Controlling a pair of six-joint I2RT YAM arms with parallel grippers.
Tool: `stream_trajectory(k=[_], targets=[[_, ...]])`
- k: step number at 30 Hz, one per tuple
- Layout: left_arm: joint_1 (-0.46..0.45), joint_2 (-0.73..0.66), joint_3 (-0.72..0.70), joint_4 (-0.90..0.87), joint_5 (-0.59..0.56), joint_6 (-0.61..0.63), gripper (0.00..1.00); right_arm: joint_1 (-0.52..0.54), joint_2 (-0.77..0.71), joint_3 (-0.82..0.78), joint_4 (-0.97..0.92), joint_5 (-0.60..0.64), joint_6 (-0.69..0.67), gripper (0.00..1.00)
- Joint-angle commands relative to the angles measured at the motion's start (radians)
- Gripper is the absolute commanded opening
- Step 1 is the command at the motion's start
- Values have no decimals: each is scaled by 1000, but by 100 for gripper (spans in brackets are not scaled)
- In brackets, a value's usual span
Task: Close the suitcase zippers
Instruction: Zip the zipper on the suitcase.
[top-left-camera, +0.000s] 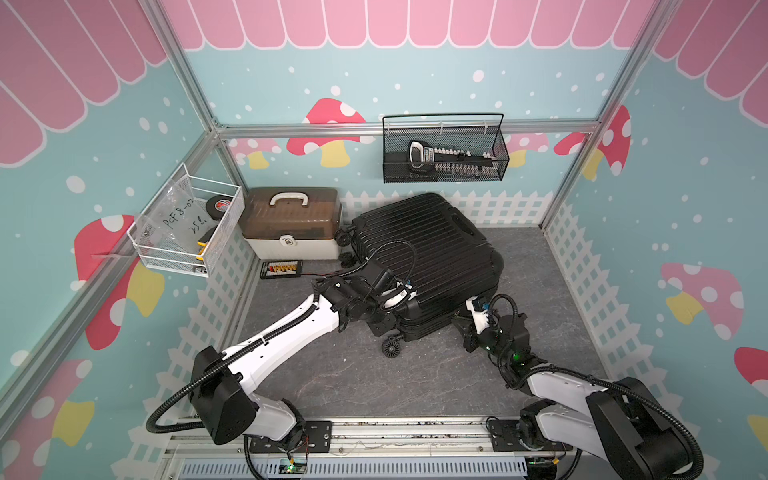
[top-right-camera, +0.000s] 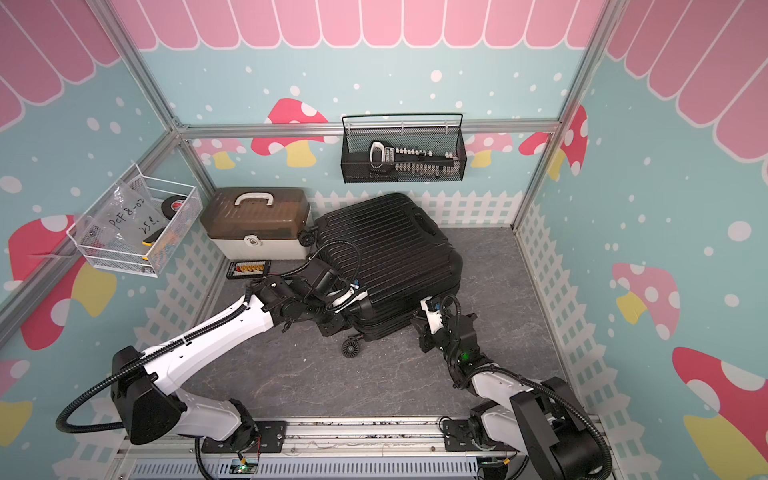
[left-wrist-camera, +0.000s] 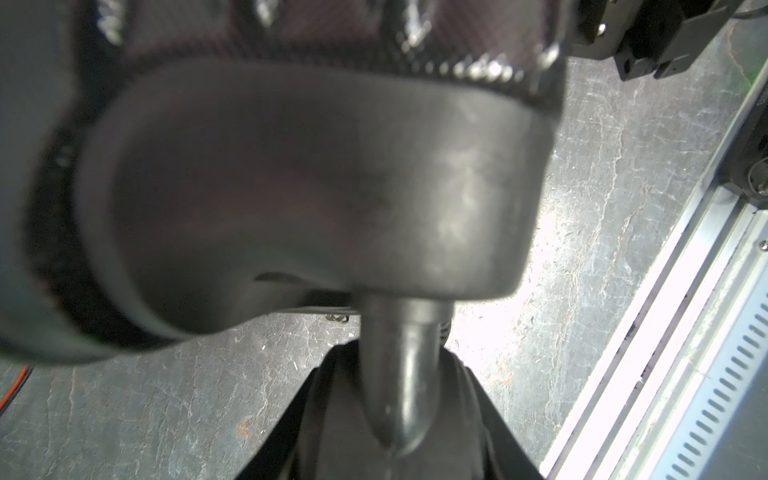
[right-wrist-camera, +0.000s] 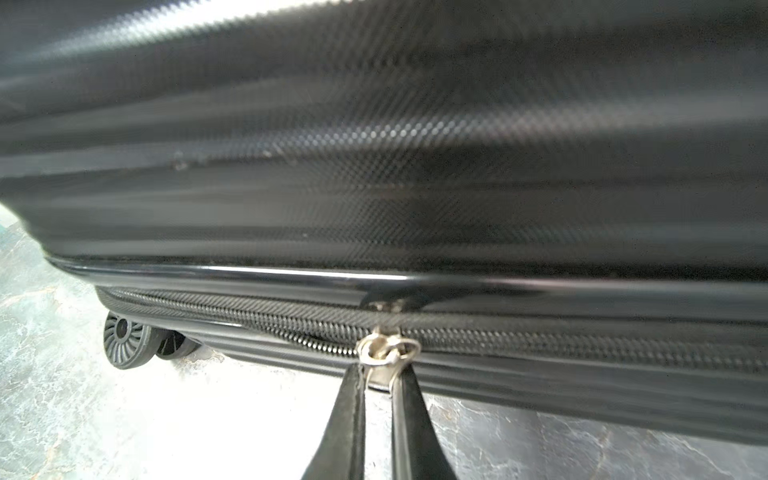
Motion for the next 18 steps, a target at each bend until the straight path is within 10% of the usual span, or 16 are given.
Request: stream_trajectory(k=[1, 7, 18], targets=[[-5, -72, 7, 67, 34, 0, 1, -3, -8, -4, 51, 1, -9, 20], [-7, -96, -9, 45, 63, 28, 1, -3, 27, 28, 51, -21, -18, 39], [-7, -117, -24, 44, 96, 49, 2, -4, 130, 96, 86, -110, -40, 28]])
